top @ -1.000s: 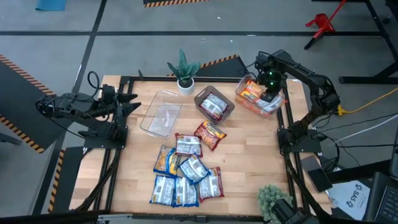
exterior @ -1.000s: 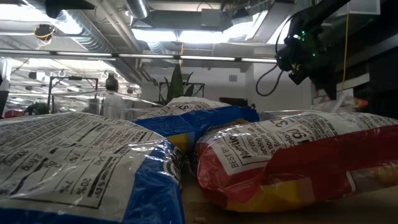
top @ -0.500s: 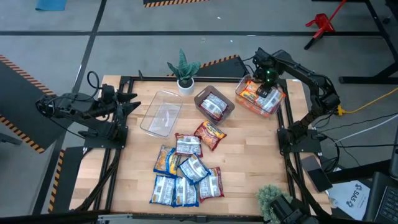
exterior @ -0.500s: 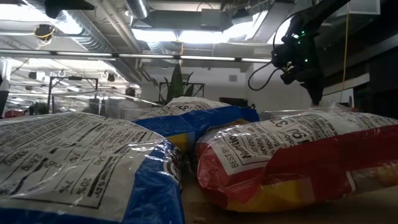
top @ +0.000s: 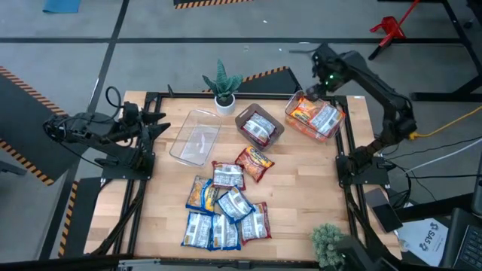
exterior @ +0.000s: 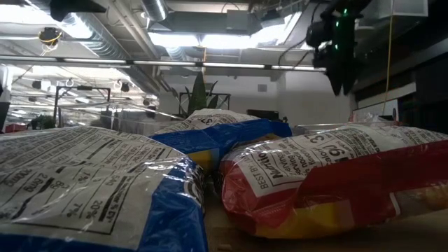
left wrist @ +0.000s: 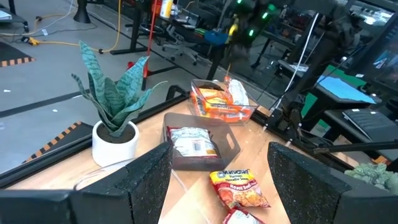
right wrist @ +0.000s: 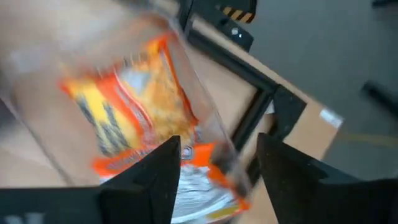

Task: Sort Maruchan noodles
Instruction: Put the orange noodle pack into the right transparent bin

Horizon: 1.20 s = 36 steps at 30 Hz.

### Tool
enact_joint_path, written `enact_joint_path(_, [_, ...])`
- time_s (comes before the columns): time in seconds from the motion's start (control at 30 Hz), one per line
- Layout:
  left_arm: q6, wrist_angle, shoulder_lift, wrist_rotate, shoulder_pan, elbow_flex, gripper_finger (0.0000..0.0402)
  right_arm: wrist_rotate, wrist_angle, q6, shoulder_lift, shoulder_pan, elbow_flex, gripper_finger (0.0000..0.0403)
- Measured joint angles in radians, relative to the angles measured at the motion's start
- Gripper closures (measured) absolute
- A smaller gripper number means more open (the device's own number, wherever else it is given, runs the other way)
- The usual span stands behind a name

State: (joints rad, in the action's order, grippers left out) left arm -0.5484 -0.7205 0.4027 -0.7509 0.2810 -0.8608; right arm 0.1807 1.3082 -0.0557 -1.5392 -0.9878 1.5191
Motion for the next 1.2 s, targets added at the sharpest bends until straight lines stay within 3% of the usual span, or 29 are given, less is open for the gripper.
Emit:
enact_joint_path(0.1, [0.000, -0.008, 0.000, 0.000, 0.000, 0.000, 0.0143, -0.014, 0.053, -0.196, 0.033, 0.014, 0.029, 0.0228])
enact_joint_path(0.17, [0.000, -0.009, 0.000, 0.000, 0.000, 0.000, 0.0143, 0.029, 0.089, -0.260, 0.053, 0.040, 0.019, 0.0246])
enact_joint_path(0.27, [0.001, -0.013, 0.000, 0.000, 0.000, 0.000, 0.0143, 0.089, 0.138, -0.306, 0.074, 0.073, -0.017, 0.0280])
enact_joint_path(0.57, [0.002, -0.014, 0.000, 0.000, 0.000, 0.000, 0.0143, 0.098, 0.161, -0.361, 0.079, 0.168, -0.147, 0.0396])
enact_joint_path(0.83, [0.001, -0.014, 0.000, 0.000, 0.000, 0.000, 0.0143, 0.098, 0.107, -0.393, 0.079, 0.176, -0.315, 0.0395])
enact_joint_path(1.2, [-0.003, -0.014, 0.000, -0.049, 0.000, 0.000, 0.0143, 0.126, -0.168, -0.393, 0.039, 0.176, -0.466, 0.0402])
